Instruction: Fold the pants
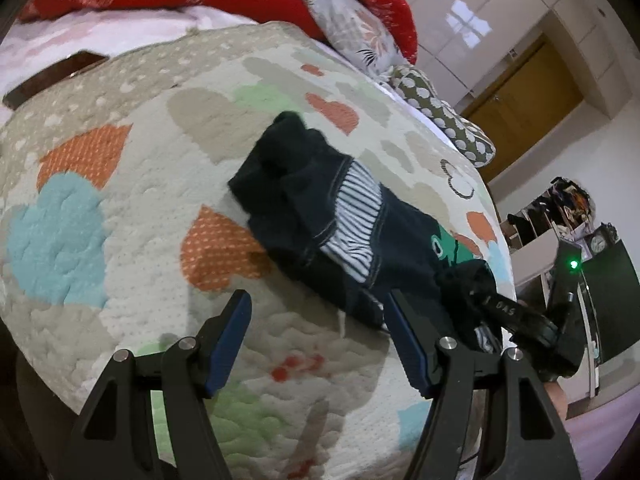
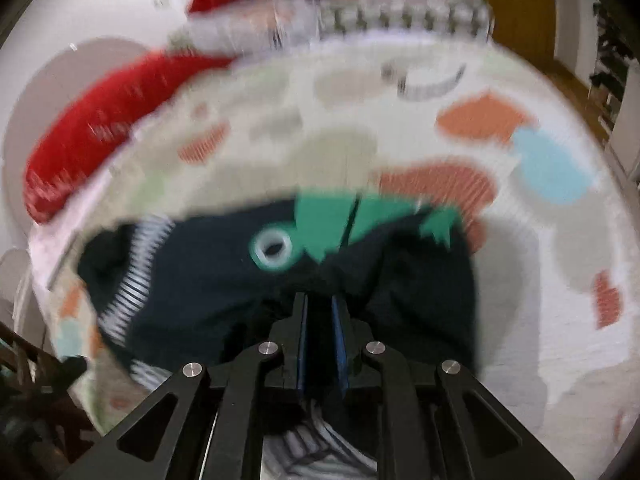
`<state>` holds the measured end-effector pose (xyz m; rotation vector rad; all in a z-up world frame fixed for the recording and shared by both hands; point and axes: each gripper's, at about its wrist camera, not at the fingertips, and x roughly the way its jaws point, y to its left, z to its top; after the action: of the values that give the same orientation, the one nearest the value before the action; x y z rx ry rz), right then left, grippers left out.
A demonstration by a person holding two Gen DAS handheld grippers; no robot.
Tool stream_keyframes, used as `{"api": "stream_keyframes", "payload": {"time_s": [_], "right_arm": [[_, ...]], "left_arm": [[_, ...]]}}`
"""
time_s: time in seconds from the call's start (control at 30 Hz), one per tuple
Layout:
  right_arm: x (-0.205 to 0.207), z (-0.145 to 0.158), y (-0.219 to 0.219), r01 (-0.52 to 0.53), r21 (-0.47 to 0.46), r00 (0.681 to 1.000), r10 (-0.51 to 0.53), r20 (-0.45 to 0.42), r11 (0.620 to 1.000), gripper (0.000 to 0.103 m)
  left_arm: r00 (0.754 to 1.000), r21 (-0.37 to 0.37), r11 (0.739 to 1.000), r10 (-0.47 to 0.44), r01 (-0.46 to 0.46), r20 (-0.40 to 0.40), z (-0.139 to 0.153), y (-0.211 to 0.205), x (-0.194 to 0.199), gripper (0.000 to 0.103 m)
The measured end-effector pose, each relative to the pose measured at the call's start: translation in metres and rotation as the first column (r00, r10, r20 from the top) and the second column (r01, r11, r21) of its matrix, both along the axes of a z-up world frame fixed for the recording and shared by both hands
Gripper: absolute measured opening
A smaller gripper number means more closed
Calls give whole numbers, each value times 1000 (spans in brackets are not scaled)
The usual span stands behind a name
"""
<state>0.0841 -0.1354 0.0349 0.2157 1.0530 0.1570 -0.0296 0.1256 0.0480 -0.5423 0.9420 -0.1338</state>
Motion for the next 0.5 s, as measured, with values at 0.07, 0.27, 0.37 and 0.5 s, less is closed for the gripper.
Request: {"api": "stream_keyframes", "payload": {"time_s": [0.07, 0.27, 0.37, 0.5], "right_arm": [[-3, 3, -3, -6, 26, 1000, 5, 16, 1000, 14], [-42, 49, -27, 17, 146, 989, -38, 142, 989, 14], [-58, 44, -16, 6, 99, 989, -20, 148, 995, 14], [-55, 6, 7, -40, 24, 999, 39, 30, 999, 15]], "left_arm": [[1000, -2, 1000, 3, -3, 1, -1, 3, -1, 68], [1000, -4, 1000, 13, -13, -1, -3, 5, -1, 68], [1000, -4, 1000, 19, -19, -10, -5, 5, -2, 68], [999, -3, 999, 39, -39, -4, -1, 11, -6, 68]]}}
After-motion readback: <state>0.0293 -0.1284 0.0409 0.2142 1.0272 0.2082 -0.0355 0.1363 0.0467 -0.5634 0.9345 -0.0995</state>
